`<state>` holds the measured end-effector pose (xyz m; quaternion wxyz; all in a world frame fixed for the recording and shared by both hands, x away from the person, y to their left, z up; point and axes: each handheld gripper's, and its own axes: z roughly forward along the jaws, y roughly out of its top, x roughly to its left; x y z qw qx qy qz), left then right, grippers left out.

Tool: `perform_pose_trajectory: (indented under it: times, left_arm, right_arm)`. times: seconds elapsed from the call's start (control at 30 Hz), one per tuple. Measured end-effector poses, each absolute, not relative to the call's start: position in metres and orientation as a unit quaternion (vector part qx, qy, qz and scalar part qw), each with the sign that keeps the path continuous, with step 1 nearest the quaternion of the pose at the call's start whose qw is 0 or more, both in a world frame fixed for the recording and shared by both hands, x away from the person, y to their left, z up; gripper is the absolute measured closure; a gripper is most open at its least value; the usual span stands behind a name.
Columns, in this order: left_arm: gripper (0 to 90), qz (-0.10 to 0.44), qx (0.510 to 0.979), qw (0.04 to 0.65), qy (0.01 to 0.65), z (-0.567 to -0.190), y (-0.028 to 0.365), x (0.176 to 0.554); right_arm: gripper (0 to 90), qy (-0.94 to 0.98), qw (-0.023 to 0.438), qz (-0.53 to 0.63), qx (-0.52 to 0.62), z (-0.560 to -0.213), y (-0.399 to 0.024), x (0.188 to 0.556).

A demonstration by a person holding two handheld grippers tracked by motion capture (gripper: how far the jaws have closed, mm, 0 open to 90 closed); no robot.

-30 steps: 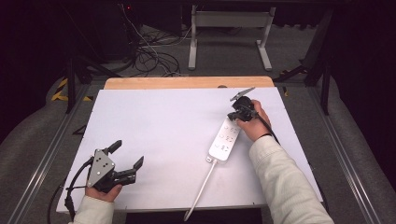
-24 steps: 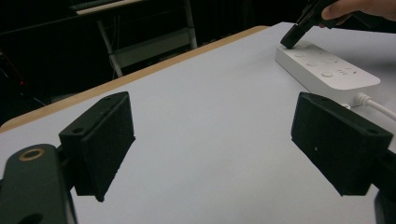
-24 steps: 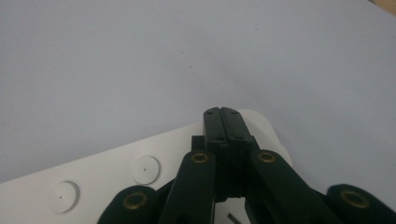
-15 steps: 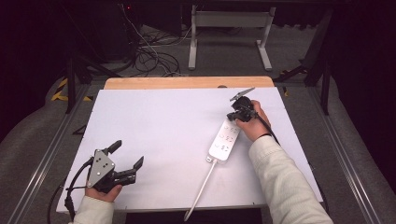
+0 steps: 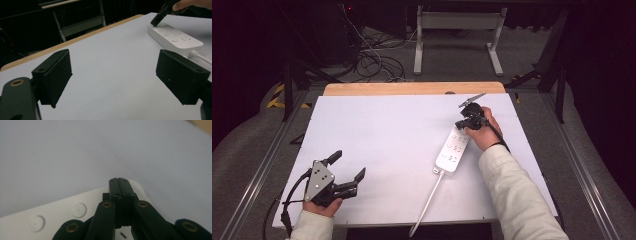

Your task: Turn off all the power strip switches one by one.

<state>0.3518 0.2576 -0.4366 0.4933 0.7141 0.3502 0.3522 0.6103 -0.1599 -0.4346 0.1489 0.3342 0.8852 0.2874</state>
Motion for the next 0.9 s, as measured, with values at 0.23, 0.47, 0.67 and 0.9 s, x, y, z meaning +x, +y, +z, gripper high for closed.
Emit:
perform_pose_trajectory:
  times: [0.23, 0.47, 0.67, 0.9]
  left_arm:
    - [14.1, 0.353, 0.715, 0.492, 0.35, -0.437, 0.257, 0.353]
    - [14.0, 0.355, 0.712, 0.494, 0.351, -0.436, 0.257, 0.351]
    - [14.0, 0.351, 0.714, 0.491, 0.355, -0.436, 0.258, 0.352]
    - [13.4, 0.351, 0.715, 0.489, 0.355, -0.436, 0.257, 0.352]
  right_arm:
    - [90.0, 0.861, 0.171, 0.369, 0.305, -0.4, -0.161, 0.583]
    - [61.2, 0.846, 0.16, 0.408, 0.304, -0.389, -0.167, 0.567]
    - [38.2, 0.824, 0.176, 0.454, 0.288, -0.373, -0.175, 0.546]
    - [28.1, 0.811, 0.18, 0.485, 0.272, -0.368, -0.182, 0.518]
